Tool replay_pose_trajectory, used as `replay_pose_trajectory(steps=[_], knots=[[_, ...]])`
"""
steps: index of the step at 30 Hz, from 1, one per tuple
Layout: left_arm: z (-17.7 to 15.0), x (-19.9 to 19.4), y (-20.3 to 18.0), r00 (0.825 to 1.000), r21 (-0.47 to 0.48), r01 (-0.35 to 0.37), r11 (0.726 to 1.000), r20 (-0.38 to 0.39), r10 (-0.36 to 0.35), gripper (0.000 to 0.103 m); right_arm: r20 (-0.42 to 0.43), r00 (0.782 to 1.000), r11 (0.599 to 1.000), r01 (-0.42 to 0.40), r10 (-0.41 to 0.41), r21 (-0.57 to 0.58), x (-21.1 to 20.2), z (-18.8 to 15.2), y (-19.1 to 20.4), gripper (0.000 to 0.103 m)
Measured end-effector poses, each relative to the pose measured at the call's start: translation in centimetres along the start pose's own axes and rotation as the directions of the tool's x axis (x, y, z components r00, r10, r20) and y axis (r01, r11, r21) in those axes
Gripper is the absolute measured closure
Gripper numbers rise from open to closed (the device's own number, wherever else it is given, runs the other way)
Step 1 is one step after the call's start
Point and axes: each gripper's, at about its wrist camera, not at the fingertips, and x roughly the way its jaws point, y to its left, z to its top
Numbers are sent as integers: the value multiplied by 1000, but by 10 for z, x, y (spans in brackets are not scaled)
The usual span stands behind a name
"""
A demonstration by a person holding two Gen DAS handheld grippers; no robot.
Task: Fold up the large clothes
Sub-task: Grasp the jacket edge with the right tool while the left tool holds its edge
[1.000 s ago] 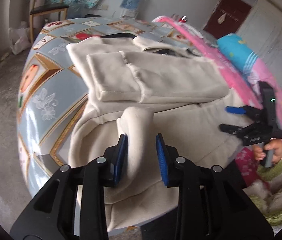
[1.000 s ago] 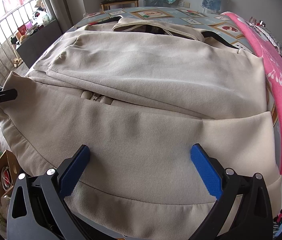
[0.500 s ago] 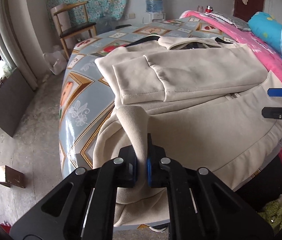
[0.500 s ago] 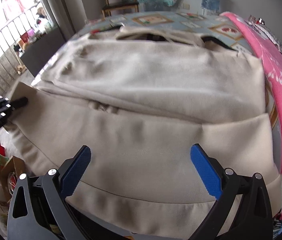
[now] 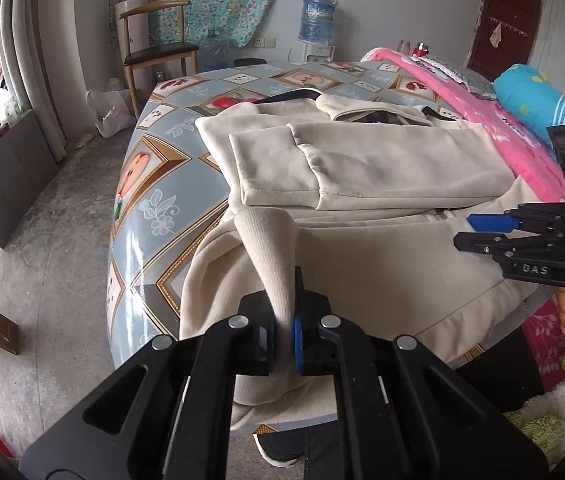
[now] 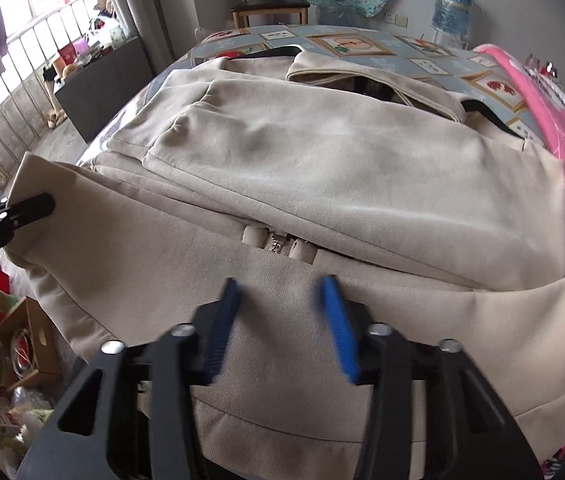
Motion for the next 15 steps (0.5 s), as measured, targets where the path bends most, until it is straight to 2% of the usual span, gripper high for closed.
replay_pose_trajectory(steps=[3, 4, 10, 15], knots=[[0, 3, 4, 1000, -22, 27, 999, 2, -26, 97, -8, 1000, 1000, 10, -10, -13, -2, 2, 3, 95], [0, 4, 5, 999, -27, 34, 999, 2, -34, 97, -9, 1000, 1000, 10, -10, -9, -3, 2, 3, 96], [6, 0, 7, 997, -26, 62, 998, 38, -61, 97, 53, 998, 1000, 18, -18, 14, -21, 12, 1, 99], [7, 21, 10, 998, -35, 58, 998, -34, -60, 96, 27, 998, 999, 51, -52, 14, 4, 13, -1, 100]])
